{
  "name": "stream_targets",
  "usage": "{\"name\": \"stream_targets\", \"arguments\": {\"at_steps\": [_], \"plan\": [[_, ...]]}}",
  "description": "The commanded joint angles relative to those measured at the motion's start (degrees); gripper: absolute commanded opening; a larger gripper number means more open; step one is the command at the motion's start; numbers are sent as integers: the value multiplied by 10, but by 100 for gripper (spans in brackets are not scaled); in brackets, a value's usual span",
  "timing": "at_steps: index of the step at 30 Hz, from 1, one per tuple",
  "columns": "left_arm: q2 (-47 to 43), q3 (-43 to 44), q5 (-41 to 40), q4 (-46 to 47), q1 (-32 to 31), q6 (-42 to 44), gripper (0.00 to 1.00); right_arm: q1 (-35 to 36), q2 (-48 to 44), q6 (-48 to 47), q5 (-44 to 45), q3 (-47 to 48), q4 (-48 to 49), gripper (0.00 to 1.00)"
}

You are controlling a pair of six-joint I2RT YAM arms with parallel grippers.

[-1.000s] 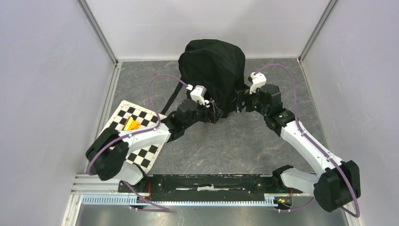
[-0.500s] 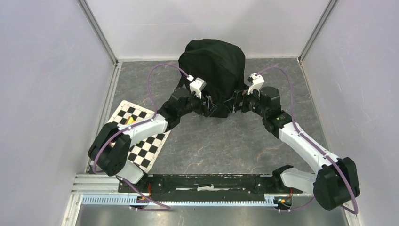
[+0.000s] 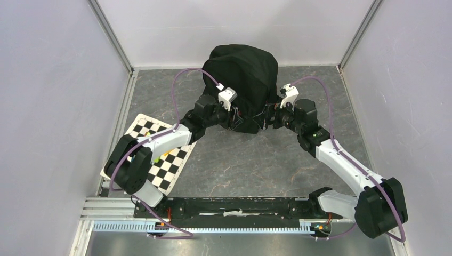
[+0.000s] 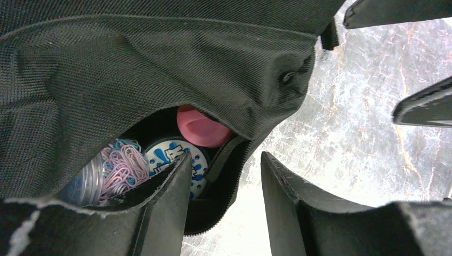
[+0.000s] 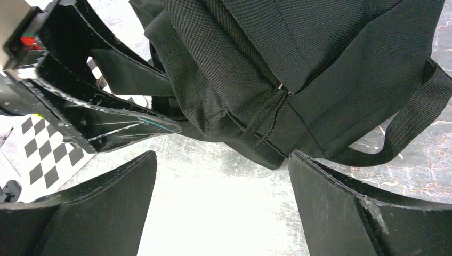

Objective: Pack the student bag
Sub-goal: Zip the student bag at the center of the board.

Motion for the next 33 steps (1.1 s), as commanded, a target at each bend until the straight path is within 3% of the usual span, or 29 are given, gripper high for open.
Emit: {"name": "stream_targets", "arguments": {"at_steps": [1, 5, 9, 11, 26, 33], "plan": [[12, 28, 16, 5, 5, 25, 57, 0, -1, 6, -13, -4, 29, 98], [21, 29, 32, 23, 6, 12, 41, 1, 3, 10, -18, -6, 33, 98], [19, 25, 47, 32, 6, -3, 11, 3, 9, 7, -17, -9, 35, 98], [3, 13, 41, 41, 6, -10, 4, 8, 11, 7, -12, -12, 39, 98], [-79, -33, 59, 39, 3, -37, 2, 85, 52, 116, 176, -57, 188, 98], [-83, -22, 60, 13, -3, -24, 2, 94, 83, 151, 210, -49, 230, 97]]}}
